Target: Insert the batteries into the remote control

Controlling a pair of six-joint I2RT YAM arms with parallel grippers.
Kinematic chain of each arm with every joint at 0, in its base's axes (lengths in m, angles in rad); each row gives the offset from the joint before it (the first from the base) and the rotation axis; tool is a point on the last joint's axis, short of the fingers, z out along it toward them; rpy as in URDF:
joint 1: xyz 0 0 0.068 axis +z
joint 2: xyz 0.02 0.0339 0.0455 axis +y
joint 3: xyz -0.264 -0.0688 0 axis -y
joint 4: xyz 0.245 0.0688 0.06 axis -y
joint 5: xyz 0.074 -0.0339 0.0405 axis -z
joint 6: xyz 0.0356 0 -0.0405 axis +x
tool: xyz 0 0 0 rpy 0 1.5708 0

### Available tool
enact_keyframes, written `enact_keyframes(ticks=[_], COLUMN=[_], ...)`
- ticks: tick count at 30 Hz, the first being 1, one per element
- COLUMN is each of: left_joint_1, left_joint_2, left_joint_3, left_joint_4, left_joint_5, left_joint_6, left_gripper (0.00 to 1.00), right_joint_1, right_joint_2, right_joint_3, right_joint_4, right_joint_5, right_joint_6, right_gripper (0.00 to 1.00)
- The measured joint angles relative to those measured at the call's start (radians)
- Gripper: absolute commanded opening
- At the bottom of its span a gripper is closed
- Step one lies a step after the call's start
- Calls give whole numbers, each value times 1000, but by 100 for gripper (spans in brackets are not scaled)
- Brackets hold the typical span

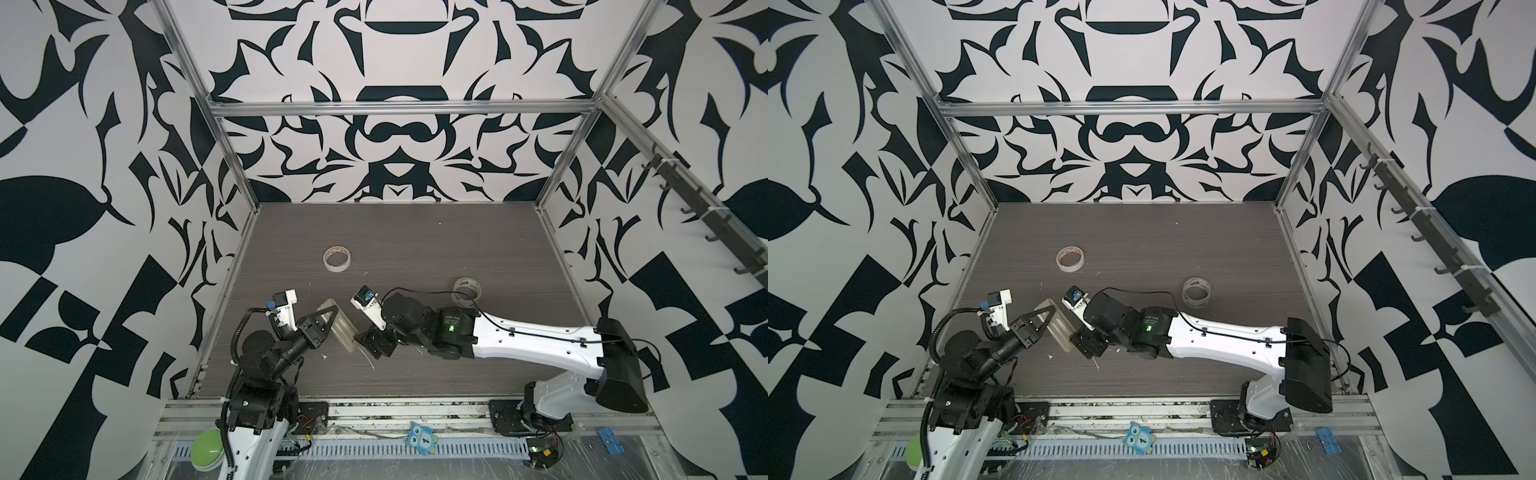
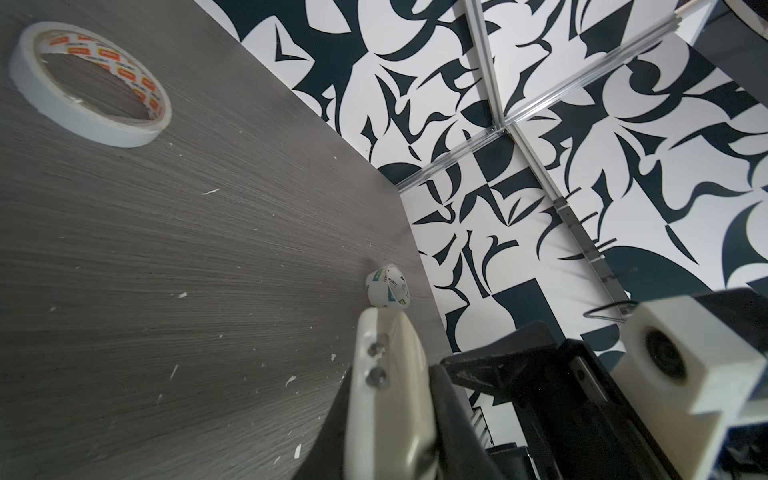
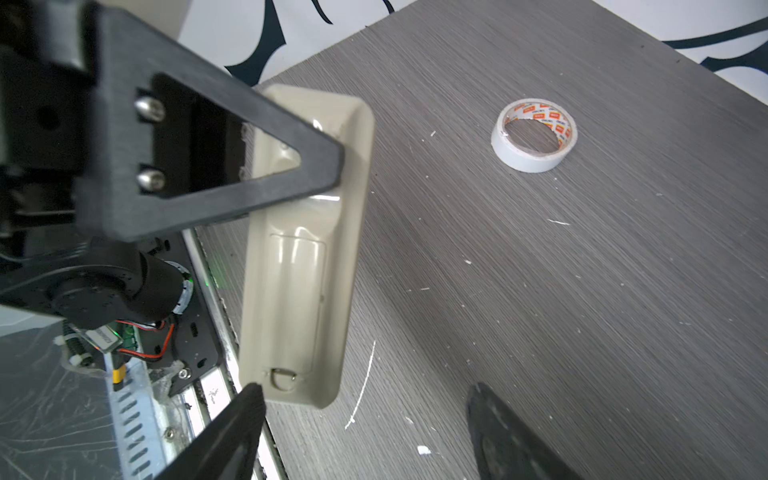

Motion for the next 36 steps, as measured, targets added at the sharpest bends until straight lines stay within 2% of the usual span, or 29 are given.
enact_keyframes(ticks=[10, 26, 36], left_joint_1=[0, 0, 0], left_joint_2=[2, 0, 0], left_joint_3=[70, 114, 114], left_joint_4=[-101, -185, -188], left_joint_5=[-84, -131, -131], left_joint_6=[-1, -39, -58], left_gripper=[0, 0, 0], right_joint_1=[0, 1, 1], right_joint_2=[14, 118, 155], right_joint_3=[0, 26, 45], right_joint_4=[53, 95, 118], right_joint_5=[-66, -149, -168], right_joint_6=[0, 16, 28], right_gripper=[82, 82, 73])
